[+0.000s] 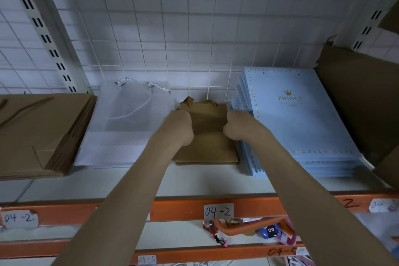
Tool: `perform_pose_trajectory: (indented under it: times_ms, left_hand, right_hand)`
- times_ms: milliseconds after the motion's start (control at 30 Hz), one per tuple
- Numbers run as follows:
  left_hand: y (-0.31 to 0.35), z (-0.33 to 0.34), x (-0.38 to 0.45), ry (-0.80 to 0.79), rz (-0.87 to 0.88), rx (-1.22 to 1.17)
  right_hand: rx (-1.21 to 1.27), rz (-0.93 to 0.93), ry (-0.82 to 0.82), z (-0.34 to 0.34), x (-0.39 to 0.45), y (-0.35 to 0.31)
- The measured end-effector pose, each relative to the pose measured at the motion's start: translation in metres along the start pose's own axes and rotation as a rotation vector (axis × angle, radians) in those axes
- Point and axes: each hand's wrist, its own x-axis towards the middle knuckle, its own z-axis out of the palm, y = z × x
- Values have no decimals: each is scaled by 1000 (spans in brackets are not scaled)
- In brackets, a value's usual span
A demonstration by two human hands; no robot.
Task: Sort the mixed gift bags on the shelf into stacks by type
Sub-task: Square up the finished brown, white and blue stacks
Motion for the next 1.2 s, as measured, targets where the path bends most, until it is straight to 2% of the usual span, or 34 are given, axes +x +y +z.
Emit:
perform_pose_trajectory:
  times_ms: [67, 233, 333, 500, 733, 900, 1067, 1200]
  left_hand:
    - [5, -7, 13, -2, 2, -7]
    - [9, -3, 43, -177, -9, -22]
    - [8, 4, 52, -178, -58, -89]
    - [6, 13, 52, -180, -122, -87]
    - [1, 8, 41, -177, -40, -87]
    - [-1, 4, 27, -169, 40, -2]
    - [-6, 13, 0, -355, 101, 79]
    - [-9, 34, -6, -352, 63, 141]
  right_hand:
    - [-5, 0, 13, -8, 8, -5]
    - [-91, 89, -96, -5, 30, -9]
    - [-122, 102, -159, -1, 38, -12]
    - [-59, 111, -133, 1, 37, -13]
    - [19, 92, -107, 1, 28, -12]
    - [3, 84, -109, 7, 5, -10]
    - [-51, 95, -153, 26, -16, -2]
    - [-54, 136, -128, 40, -19, 5]
